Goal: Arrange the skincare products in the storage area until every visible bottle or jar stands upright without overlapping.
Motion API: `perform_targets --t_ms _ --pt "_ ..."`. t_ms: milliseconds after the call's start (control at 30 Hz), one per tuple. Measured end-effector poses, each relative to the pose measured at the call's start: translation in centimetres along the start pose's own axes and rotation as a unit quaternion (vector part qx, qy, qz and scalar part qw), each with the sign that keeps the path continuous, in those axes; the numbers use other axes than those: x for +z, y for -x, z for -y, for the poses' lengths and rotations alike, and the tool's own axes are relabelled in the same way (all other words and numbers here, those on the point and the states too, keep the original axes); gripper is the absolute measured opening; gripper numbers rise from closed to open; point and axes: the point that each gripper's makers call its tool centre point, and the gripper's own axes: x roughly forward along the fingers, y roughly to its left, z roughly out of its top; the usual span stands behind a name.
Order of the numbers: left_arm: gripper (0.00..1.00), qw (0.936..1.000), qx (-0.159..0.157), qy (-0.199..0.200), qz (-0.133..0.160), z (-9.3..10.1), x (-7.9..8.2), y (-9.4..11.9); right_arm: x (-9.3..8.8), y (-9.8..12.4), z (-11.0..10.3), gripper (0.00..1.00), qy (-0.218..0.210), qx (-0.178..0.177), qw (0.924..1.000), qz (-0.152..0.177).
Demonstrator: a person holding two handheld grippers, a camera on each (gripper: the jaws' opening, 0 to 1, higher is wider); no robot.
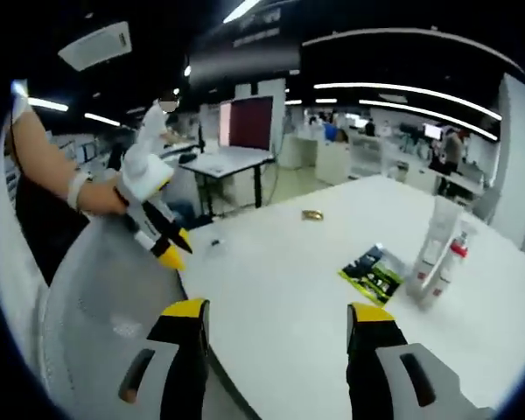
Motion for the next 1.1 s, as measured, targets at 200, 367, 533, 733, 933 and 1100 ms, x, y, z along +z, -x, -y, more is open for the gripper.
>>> perform_targets --t_ms 200,367,533,733,933,1100 --pt "0.31 0.9993 0.003 0.026 0.028 -2.5 2.8 1.3 -0.4 0.2 -0.6 0.64 0.06 -0.027 0.9978 -0.004" --pt "0.34 0.9985 0.041 0.026 0.026 -7.4 4.7 2.4 -0.6 0.0 0.2 0.59 0.11 -0.061 0.992 -0.005" --pt "0.38 0.9971 0.069 0.033 0.009 -10.4 4.7 2.1 -0.7 0.1 0.3 0.57 0.116 -0.067 0.991 0.0" --pt "0.41 0.9952 0.085 0.044 -0.02 -11.5 3.2 0.9 -0.9 0.1 0.8 0.57 0.11 -0.076 0.9911 -0.004" --pt "0.42 0.9937 0.093 0.048 -0.041 -12.3 2.0 -0.3 -1.1 0.0 0.7 0.56 0.11 -0.075 0.991 -0.012" --pt "0.44 0.9928 0.094 0.057 -0.049 -12.8 1.4 -1.4 -1.1 0.2 0.5 0.55 0.109 -0.073 0.9912 -0.018"
